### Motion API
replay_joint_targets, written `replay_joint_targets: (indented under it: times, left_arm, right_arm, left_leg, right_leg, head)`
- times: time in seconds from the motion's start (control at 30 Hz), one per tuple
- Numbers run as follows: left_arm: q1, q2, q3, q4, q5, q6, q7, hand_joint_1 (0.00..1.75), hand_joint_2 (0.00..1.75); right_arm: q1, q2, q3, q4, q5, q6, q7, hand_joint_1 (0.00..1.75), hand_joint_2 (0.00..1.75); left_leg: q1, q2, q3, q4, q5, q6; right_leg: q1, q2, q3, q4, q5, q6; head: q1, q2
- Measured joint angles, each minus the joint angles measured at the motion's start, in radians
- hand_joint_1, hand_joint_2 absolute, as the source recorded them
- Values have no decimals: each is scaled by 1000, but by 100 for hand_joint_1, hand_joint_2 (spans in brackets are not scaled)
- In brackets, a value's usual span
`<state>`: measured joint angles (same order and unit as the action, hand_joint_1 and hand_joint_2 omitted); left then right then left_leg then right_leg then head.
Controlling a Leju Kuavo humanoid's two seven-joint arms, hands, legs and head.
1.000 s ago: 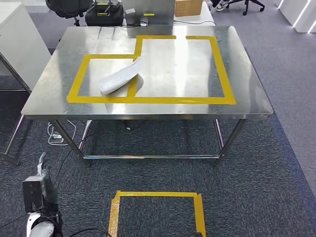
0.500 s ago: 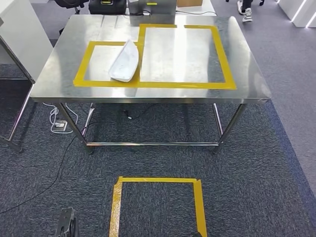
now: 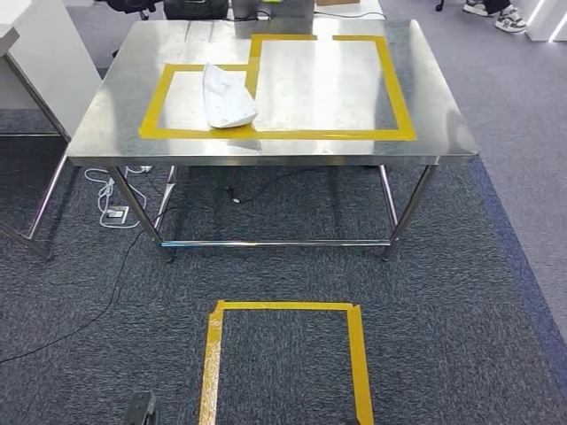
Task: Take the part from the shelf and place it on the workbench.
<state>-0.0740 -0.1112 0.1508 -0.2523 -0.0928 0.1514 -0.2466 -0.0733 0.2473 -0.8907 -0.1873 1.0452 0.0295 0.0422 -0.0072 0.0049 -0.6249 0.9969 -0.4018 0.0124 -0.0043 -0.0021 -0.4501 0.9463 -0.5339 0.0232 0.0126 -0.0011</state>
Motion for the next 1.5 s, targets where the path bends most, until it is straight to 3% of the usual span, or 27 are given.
replay_joint_targets:
  times: [0.07,0.13,0.17,0.2,0.23,0.3,0.33,0.4,0.43,0.5,0.57,0.63,0.7,0.73,0.77,0.87,0.93,1.0,1.03,1.07,1.13,1.2,1.23,1.3,1.37,1.43,1.5]
  left_arm:
    - [1,1,-2,5,-1,-1,3,0,0]
    - [0,2,-6,8,-7,-5,17,0,0]
    - [-1,3,-8,10,-12,-7,28,0,0]
    - [-2,4,-10,10,-18,-8,39,0,0]
    - [-3,6,-12,10,-24,-7,48,0,0]
    - [-9,8,-17,10,-42,-2,64,0,0]
    - [-15,9,-21,10,-55,0,73,0,0]
    - [-30,11,-36,10,-86,7,90,0,0]
    - [-34,12,-43,10,-97,15,93,0,0]
    - [-34,13,-53,10,-111,46,85,0,0]
    - [-31,11,-59,10,-114,88,50,0,0]
    - [-32,7,-62,10,-105,115,3,0,0]
    - [-29,2,-62,10,-95,122,-22,0,0]
    - [-26,1,-62,10,-95,119,-25,0,0]
    - [-24,0,-62,11,-99,113,-25,0,0]
    - [-24,-2,-71,11,-138,83,-9,0,0]
    - [-24,-2,-86,11,-162,65,4,0,0]
    - [-20,-2,-95,13,-167,58,11,0,0]
    - [-18,-2,-97,14,-167,57,14,0,0]
    - [-18,-1,-99,14,-168,56,16,0,0]
    - [-20,-2,-105,14,-169,56,19,0,0]
    - [-19,-2,-109,14,-169,55,26,0,0]
    - [-17,-2,-110,15,-169,55,29,0,0]
    - [-15,-2,-111,15,-169,54,32,0,0]
    - [-18,-2,-111,15,-168,53,33,0,0]
    - [-20,-3,-112,15,-166,51,33,0,0]
    - [-17,-3,-112,15,-163,49,34,0,0]
  right_arm:
    - [0,0,0,0,1,1,0,0,0]
    - [-1,0,1,0,10,5,2,0,0]
    - [-1,0,3,0,19,8,4,0,0]
    - [-2,0,6,0,29,12,6,0,0]
    - [-2,0,10,0,39,16,9,0,0]
    - [-3,0,20,0,57,22,13,0,0]
    - [-3,0,26,0,65,25,15,0,0]
    - [-5,0,36,0,77,29,20,0,0]
    - [-6,0,39,0,82,30,23,0,0]
    - [-9,-1,47,-1,86,30,27,0,0]
    - [-10,-1,52,-1,86,31,25,0,0]
    - [-10,-2,54,-1,84,33,18,0,0]
    - [-10,-2,55,-1,82,35,13,0,0]
    - [-9,-2,56,-1,82,35,12,0,0]
    - [-8,-2,57,-1,82,36,12,0,0]
    - [-4,-2,58,-1,87,43,13,0,0]
    - [-2,-3,59,-1,90,48,13,0,0]
    - [-1,-2,61,-1,91,50,13,0,0]
    - [-2,-2,61,0,92,51,14,0,0]
    - [-1,-1,62,0,92,52,14,0,0]
    - [2,-1,62,0,92,52,15,0,0]
    - [3,-2,63,-1,93,52,15,0,0]
    - [3,-3,63,-1,93,52,15,0,0]
    - [3,-4,63,-1,94,52,16,0,0]
    - [2,-4,64,-1,95,53,16,0,0]
    - [0,-4,66,-1,95,54,17,0,0]
    - [-1,-4,66,-2,96,55,18,0,0]
  left_leg:
    - [3,-2,-18,57,-66,-13]
    - [7,-3,-48,186,-165,-24]
    - [10,-3,-58,248,-191,-28]
    - [12,-3,-58,288,-193,-31]
    - [14,-2,-45,296,-171,-34]
    - [17,11,27,214,-112,-35]
    - [16,25,76,140,-104,-34]
    - [10,47,147,20,-125,-20]
    - [6,47,157,-6,-135,-11]
    - [5,35,148,-17,-126,7]
    - [8,23,133,-22,-107,24]
    - [7,9,113,-22,-90,34]
    - [4,-9,94,-19,-75,35]
    - [3,-20,86,-17,-69,35]
    - [2,-31,79,-15,-65,33]
    - [1,-67,62,-3,-54,24]
    - [3,-87,49,3,-44,12]
    - [7,-99,39,6,-37,-1]
    - [8,-88,32,17,-46,-7]
    - [8,-69,19,45,-67,-12]
    - [12,-28,-30,161,-136,-22]
    - [19,-17,-71,276,-185,-31]
    - [21,-15,-69,288,-184,-34]
    - [24,2,-6,194,-133,-37]
    - [21,43,68,61,-93,-31]
    - [13,60,87,13,-89,-16]
    - [12,42,78,12,-83,0]
  right_leg:
    - [-4,-6,-19,0,20,-16]
    - [-2,-11,-46,9,37,-26]
    - [-2,-14,-63,14,44,-28]
    - [-1,-19,-79,20,51,-29]
    - [-1,-25,-95,25,57,-29]
    - [-1,-38,-123,38,70,-24]
    - [0,-46,-134,44,75,-20]
    - [2,-64,-144,52,85,-9]
    - [3,-73,-146,53,90,-3]
    - [0,-81,-149,54,95,10]
    - [-2,-49,-173,101,52,22]
    - [-3,-12,-218,224,-32,28]
    - [-3,-2,-242,324,-79,28]
    - [-2,-1,-229,324,-75,26]
    - [-3,4,-195,282,-54,23]
    - [-5,69,-66,76,10,8]
    - [-5,93,-42,31,10,1]
    - [-5,71,-42,27,18,-7]
    - [-6,57,-42,23,23,-12]
    - [-8,42,-42,20,27,-17]
    - [-7,11,-46,19,30,-21]
    - [-6,-21,-52,21,32,-22]
    - [-6,-35,-55,22,32,-22]
    - [-6,-61,-58,26,33,-19]
    - [-2,-81,-60,33,30,-12]
    - [3,-96,-62,38,29,-1]
    - [3,-107,-64,38,30,10]
  head:
    - [-3,0]
    - [-6,0]
    - [-7,0]
    - [-7,0]
    - [-7,0]
    - [-7,0]
    - [-7,0]
    - [-6,0]
    - [-6,0]
    - [-6,0]
    - [-4,0]
    - [-1,0]
    - [-1,0]
    - [-1,0]
    - [-1,0]
    - [-1,0]
    - [-2,0]
    - [-2,0]
    - [-4,0]
    - [-7,0]
    - [-14,0]
    - [-15,0]
    - [-15,0]
    - [-15,0]
    - [-16,0]
    - [-15,0]
    - [-15,0]
